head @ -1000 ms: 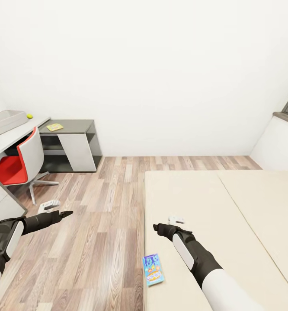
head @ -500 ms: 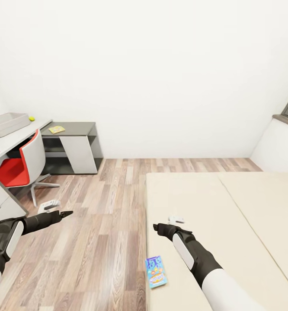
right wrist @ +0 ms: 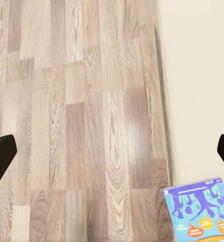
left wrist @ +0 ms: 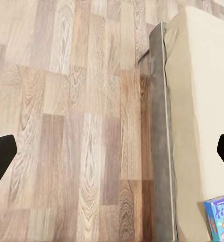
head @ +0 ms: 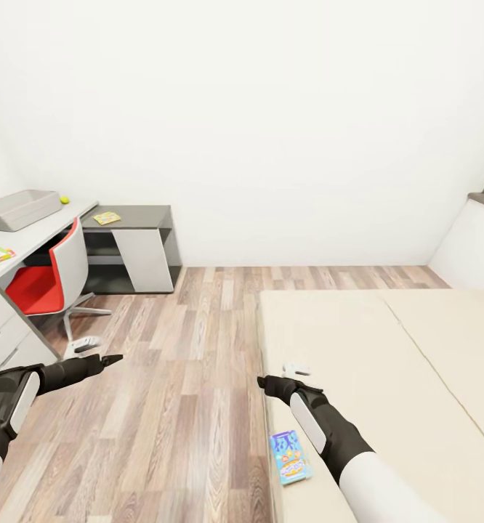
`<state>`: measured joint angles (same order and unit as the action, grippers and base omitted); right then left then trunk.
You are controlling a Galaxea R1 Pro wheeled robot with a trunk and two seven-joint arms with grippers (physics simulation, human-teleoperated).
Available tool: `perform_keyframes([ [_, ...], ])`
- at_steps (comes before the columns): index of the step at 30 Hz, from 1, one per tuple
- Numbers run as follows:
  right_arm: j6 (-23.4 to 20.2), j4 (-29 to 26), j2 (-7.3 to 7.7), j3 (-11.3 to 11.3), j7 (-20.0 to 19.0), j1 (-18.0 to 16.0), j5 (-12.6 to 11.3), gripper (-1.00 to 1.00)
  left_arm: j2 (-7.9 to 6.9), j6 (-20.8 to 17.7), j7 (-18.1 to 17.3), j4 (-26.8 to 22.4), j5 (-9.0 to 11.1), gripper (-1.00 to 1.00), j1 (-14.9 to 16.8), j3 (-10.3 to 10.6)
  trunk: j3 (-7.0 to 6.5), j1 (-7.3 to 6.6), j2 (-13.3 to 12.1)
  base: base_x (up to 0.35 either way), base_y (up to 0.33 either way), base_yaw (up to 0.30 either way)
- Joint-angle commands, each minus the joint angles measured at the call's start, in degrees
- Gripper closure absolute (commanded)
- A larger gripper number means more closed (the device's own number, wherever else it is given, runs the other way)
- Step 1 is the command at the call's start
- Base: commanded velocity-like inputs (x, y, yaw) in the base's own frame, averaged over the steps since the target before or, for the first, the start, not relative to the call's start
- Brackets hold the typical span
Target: Put all the toys in the child's room - the three board games (two on the bed and one on the table), the two jigsaw puzzles on the table, and the tennis ball on the table - inside the toy box on the table in the child's room.
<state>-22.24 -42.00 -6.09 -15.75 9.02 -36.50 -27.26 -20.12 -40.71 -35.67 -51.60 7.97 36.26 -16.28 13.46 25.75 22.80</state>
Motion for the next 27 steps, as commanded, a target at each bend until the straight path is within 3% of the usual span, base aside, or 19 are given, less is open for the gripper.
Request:
perform_keyframes([
  [1,-0.2,-0.1,0.02,-0.2,0.6,0.0,-0.6,-1.0,-0.01,-0.4,0.0,0.0,0.4,-1.0,0.0,-0.1,0.11,0.03,0.1,0.0,0.286,0.0],
  [27,-0.2,-0.2,-0.07,-0.4,0.6,0.0,-0.7,-1.0,-0.06,-0.4,0.0,0.0,0.4,-1.0,0.0,-0.1,0.11,0.03,0.1,0.0,0.287,0.0],
])
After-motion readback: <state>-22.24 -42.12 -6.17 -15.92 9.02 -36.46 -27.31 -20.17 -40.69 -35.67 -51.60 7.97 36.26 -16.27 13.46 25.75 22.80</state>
